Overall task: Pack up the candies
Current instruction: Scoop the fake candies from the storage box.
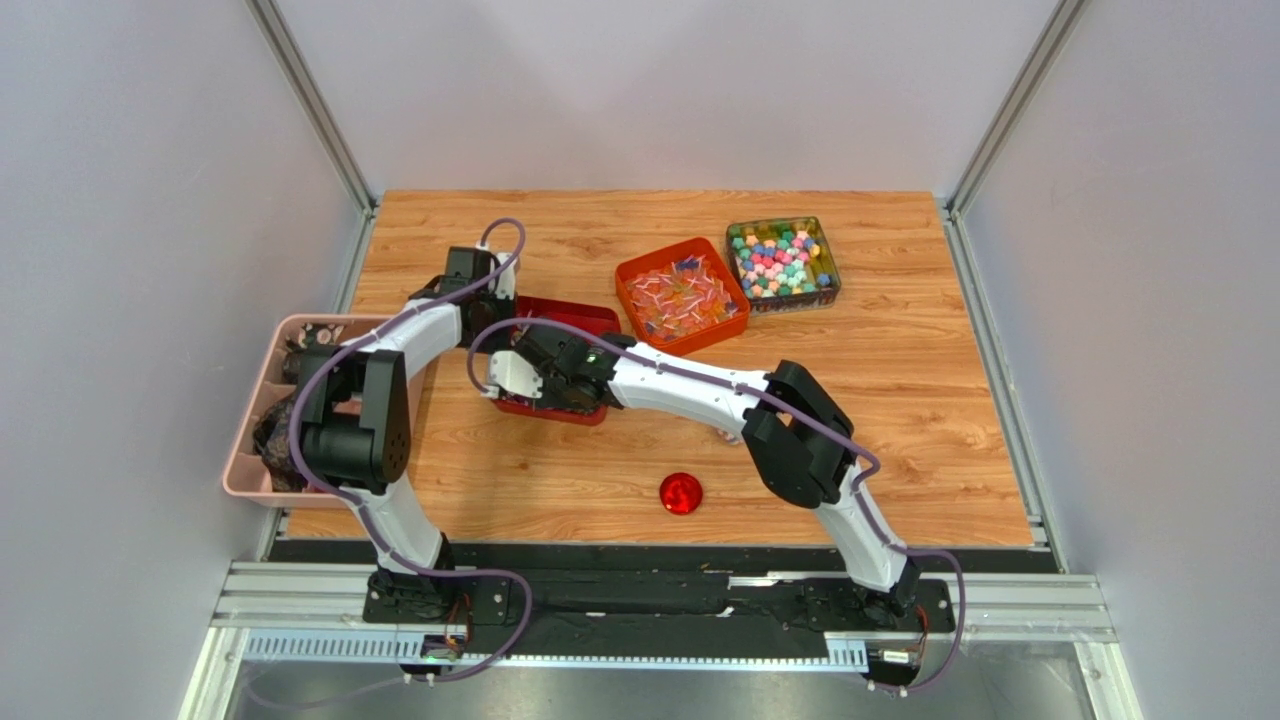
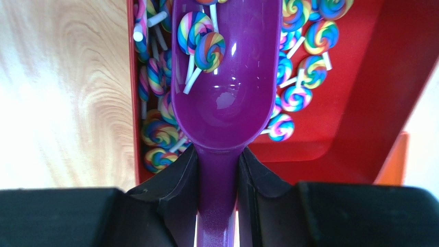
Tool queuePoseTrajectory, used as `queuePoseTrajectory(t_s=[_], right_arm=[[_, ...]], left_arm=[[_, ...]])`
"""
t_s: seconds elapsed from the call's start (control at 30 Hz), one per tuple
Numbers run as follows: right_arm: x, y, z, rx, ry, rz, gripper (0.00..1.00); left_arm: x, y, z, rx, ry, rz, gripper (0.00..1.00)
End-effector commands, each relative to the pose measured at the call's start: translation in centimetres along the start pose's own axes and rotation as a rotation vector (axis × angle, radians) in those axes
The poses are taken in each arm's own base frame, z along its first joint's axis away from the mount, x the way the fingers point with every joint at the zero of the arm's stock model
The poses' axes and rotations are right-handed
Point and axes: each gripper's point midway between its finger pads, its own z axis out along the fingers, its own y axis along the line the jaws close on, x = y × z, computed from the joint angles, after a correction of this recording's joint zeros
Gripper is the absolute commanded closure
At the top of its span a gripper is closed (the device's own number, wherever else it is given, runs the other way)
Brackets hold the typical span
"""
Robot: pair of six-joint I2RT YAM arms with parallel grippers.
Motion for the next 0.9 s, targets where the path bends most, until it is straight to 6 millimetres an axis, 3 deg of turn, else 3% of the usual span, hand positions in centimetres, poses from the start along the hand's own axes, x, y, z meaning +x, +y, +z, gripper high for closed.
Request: queuePoseTrajectory(t_s=[0.0, 0.13, 0.3, 0.43, 0.47, 0.53, 0.57, 0.73, 0.87], right_arm=[[-0.6, -0.8, -0.6, 0.062, -0.027, -0.159, 1.00], [-1.1, 0.8, -0.3, 0.029, -0.039, -0.227, 1.00], [-2.1, 2.3, -0.6, 0.021, -0.070, -0.268, 1.00], [-3.7, 4.3, -2.5, -0.156, -0.115, -0.149, 1.00], [-4.0, 5.7, -2.3, -0.226, -0.131, -0.104, 1.00], [-4.2, 6.1, -2.5, -0.275, -0.136, -0.039, 1.00], [-5.2, 6.4, -2.7, -0.322, -0.165, 0.030, 1.00], [-5.2, 4.2, -1.7, -0.249, -0.155, 0.142, 1.00], [-4.1, 3.2, -0.9, -0.187, -0.133, 0.219, 1.00]], left_arm=[[-4.7, -2.5, -1.2, 0.118, -0.121, -0.008, 1.00], [-4.4, -3.5, -0.3, 0.186, -0.071, 0.015, 1.00], [-4.5, -3.2, 0.0, 0.173, -0.039, 0.033, 1.00], [-5.1, -2.9, -0.9, 0.154, -0.061, 0.053, 1.00], [-5.3, -3.0, -1.0, 0.156, -0.063, 0.057, 1.00], [-5.5, -3.2, -1.4, 0.164, -0.060, 0.066, 1.00], [-5.5, -3.5, -1.5, 0.170, -0.055, 0.067, 1.00], [-5.5, -3.8, -1.9, 0.164, -0.059, 0.104, 1.00], [-5.1, -4.1, -1.9, 0.173, -0.050, 0.106, 1.00]])
